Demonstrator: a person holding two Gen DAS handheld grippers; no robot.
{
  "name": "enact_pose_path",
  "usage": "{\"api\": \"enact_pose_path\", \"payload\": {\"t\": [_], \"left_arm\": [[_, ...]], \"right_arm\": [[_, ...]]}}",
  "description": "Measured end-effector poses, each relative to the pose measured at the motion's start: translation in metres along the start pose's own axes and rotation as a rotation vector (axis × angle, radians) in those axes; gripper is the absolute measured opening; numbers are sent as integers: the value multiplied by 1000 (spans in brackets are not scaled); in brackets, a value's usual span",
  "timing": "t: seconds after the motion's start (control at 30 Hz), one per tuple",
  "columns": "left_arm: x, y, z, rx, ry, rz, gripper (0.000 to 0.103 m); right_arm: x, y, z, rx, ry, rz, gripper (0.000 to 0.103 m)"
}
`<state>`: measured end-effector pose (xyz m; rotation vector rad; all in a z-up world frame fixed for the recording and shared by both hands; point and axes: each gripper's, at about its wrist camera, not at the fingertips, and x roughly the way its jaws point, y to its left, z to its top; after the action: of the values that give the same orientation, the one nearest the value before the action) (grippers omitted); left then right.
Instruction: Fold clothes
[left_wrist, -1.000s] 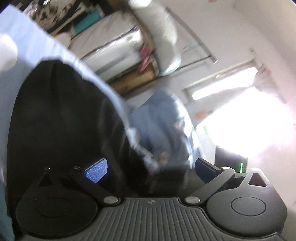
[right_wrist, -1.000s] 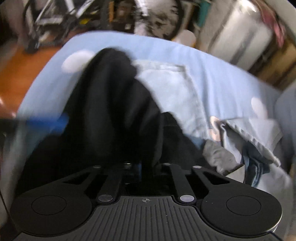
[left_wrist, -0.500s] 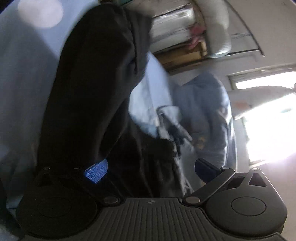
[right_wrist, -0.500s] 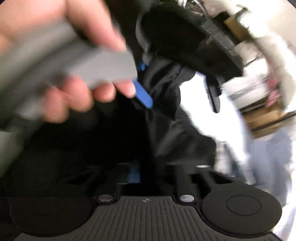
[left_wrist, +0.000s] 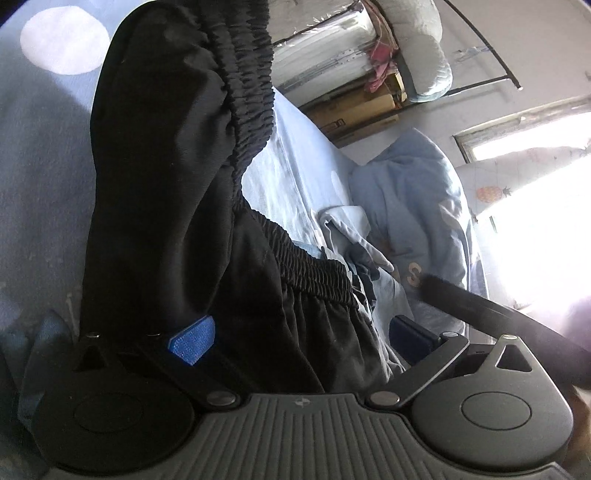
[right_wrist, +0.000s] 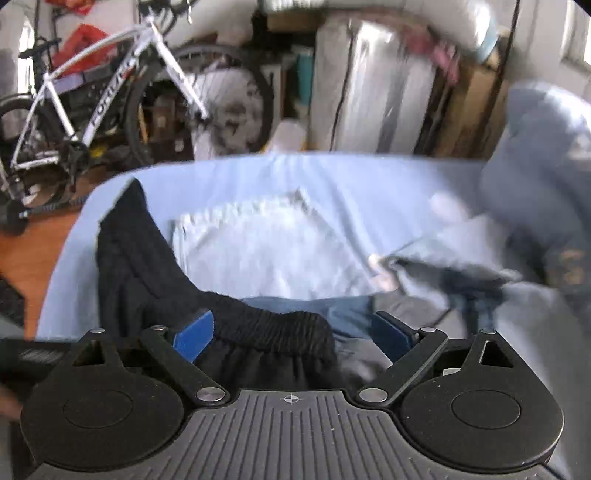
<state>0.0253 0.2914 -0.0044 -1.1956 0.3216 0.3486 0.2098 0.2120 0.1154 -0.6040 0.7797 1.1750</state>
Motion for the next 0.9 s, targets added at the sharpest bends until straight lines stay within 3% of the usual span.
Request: {"api": "enact_pose_path", "payload": {"t": [0.2, 0.33, 0.37, 0.43, 0.47, 0.5, 0.63, 0.73, 0.9], "left_arm": [[1, 0, 0, -2, -6, 8, 103], [2, -2, -1, 6, -11, 6, 103], [2, -2, -1, 5, -12, 6, 103], [2, -2, 0, -1, -14, 3, 103], [1, -1, 0, -4, -14, -1, 103], [0, -2, 1, -10, -19, -11, 103], [-7, -7, 2, -17, -53, -98, 103], [-11, -13, 1, 5, -72, -161, 103], [-5, -16, -2, 2, -44, -187, 103]], "right_arm": [[52, -13, 3, 51, 157, 119, 92], [69, -11, -13, 88, 256, 119, 88], [71, -11, -17, 102, 272, 143, 75], [64, -4, -17, 74, 250, 144, 62], [58, 1, -15, 45, 227, 139, 44], [49, 7, -11, 14, 201, 123, 36], [16, 27, 12, -158, 125, -44, 26], [0, 37, 31, -328, 68, -272, 24], [8, 36, 62, -460, -42, -565, 24]]}}
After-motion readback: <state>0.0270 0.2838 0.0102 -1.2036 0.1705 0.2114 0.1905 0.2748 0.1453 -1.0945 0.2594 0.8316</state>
